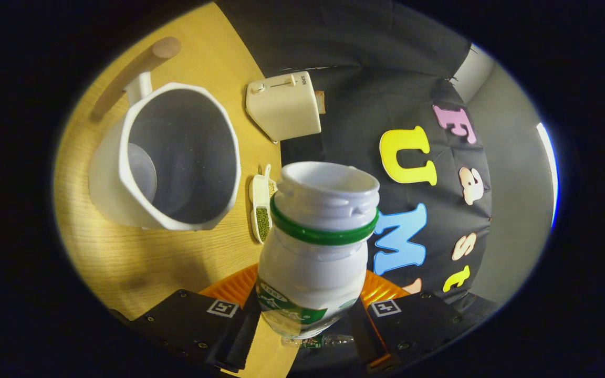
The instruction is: Take the bottle from table, then pour the juice into the cup, finally place the bottle on the coaster
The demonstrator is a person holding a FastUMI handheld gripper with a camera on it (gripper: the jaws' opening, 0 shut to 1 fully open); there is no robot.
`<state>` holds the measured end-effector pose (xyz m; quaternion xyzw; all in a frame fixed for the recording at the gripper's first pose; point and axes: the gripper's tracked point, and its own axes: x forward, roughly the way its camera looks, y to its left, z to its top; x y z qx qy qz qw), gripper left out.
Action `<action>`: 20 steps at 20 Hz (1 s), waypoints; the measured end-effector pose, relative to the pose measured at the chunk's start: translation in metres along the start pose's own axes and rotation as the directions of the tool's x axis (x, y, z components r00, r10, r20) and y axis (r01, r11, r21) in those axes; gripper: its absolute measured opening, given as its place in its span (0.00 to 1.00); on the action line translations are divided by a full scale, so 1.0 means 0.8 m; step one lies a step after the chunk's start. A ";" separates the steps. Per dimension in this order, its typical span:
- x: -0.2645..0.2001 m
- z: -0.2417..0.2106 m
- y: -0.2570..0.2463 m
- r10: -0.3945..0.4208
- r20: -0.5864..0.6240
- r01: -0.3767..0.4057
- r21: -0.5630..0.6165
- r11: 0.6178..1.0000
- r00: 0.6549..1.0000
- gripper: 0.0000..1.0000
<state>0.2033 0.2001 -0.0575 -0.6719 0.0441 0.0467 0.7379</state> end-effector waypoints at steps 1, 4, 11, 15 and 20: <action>0.001 0.001 -0.002 -0.006 0.002 0.006 -0.021 1.000 1.000 0.76; 0.002 0.003 -0.003 -0.004 0.004 0.005 -0.062 0.998 1.000 0.76; 0.005 0.002 -0.010 -0.019 -0.006 0.018 -0.171 0.985 1.000 0.76; 0.005 0.003 -0.016 -0.038 -0.004 0.036 -0.231 0.972 0.999 0.76; 0.007 0.007 -0.021 -0.054 -0.003 0.051 -0.279 0.959 0.999 0.76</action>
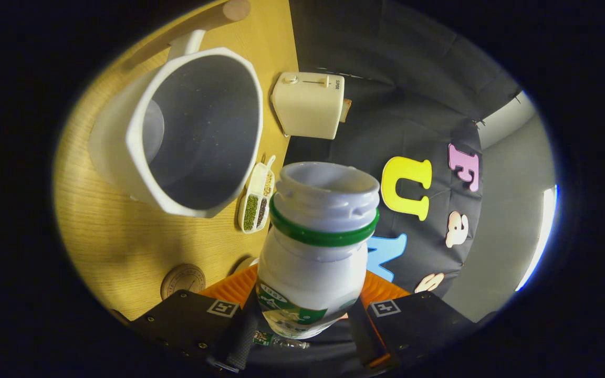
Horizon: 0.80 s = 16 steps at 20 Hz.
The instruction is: Take the bottle from table, then pour the juice into the cup, finally place the bottle on the coaster
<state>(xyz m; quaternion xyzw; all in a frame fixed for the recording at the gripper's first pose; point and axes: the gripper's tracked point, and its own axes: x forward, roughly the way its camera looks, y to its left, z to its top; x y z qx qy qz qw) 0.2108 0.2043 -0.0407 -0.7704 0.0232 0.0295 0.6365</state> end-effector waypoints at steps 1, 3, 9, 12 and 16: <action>0.001 0.001 -0.003 -0.004 0.001 0.004 -0.012 1.000 1.000 0.76; 0.001 0.002 -0.006 -0.012 0.001 0.012 -0.042 0.999 1.000 0.76; 0.002 0.002 -0.012 -0.022 -0.002 0.022 -0.085 0.996 1.000 0.75; 0.002 0.001 -0.014 -0.029 -0.002 0.029 -0.102 0.994 1.000 0.75; 0.000 -0.001 -0.019 -0.040 -0.005 0.039 -0.116 0.992 0.999 0.75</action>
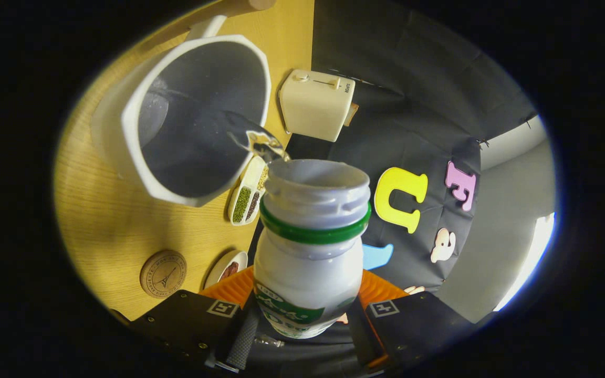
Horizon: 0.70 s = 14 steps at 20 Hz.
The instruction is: Take the bottle from table, then pour the juice into the cup, finally place the bottle on the coaster
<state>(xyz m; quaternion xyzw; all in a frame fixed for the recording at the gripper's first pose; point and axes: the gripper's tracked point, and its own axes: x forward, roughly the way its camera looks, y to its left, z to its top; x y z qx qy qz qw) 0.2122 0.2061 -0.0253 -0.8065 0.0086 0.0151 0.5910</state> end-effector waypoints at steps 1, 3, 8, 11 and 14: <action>0.001 -0.001 0.000 0.000 -0.001 0.000 -0.002 1.000 1.000 0.75; 0.000 -0.002 -0.004 -0.006 -0.003 0.006 -0.014 1.000 1.000 0.75; 0.000 -0.005 -0.009 -0.016 -0.003 0.016 -0.042 0.999 1.000 0.75; 0.000 -0.006 -0.014 -0.023 -0.005 0.022 -0.056 0.998 1.000 0.75; -0.001 -0.007 -0.018 -0.027 -0.004 0.027 -0.067 0.997 1.000 0.74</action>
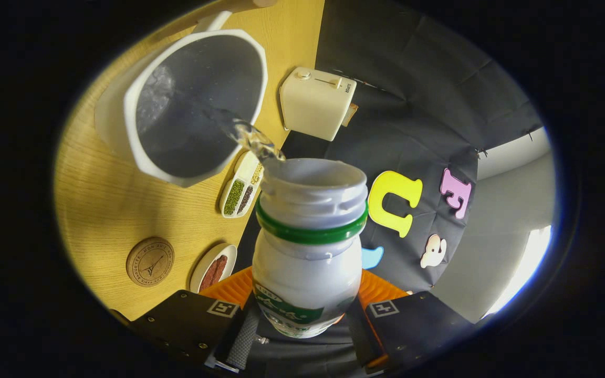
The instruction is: Take the bottle from table, then pour the juice into the cup, finally place the bottle on the coaster
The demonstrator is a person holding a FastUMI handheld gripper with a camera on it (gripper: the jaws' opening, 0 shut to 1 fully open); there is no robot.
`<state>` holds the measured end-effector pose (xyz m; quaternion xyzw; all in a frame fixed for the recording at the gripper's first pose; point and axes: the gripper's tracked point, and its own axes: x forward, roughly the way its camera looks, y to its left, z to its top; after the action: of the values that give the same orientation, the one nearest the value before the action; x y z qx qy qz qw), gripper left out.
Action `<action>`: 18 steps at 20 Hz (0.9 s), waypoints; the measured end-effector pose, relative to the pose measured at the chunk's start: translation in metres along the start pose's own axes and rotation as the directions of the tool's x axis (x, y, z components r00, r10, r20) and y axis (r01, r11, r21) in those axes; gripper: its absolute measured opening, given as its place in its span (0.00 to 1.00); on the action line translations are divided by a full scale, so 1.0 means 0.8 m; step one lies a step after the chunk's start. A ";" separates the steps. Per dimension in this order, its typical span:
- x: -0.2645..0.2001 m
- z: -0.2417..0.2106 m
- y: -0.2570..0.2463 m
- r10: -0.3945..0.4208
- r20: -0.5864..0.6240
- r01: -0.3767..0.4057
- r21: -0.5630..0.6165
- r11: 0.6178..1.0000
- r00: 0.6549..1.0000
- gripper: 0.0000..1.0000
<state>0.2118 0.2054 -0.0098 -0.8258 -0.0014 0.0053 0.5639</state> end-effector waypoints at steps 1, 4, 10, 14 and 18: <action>-0.001 0.000 -0.001 -0.002 0.001 0.002 -0.005 1.000 1.000 0.75; -0.001 -0.001 -0.004 -0.006 0.000 0.006 -0.025 1.000 1.000 0.74; -0.003 0.004 -0.009 -0.019 0.010 0.020 -0.083 0.996 1.000 0.74; -0.002 0.008 -0.010 -0.023 0.012 0.024 -0.105 0.994 1.000 0.74; -0.001 0.010 -0.011 -0.028 0.011 0.030 -0.140 0.990 1.000 0.75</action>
<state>0.2108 0.2157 -0.0045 -0.8633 -0.0164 0.0007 0.5045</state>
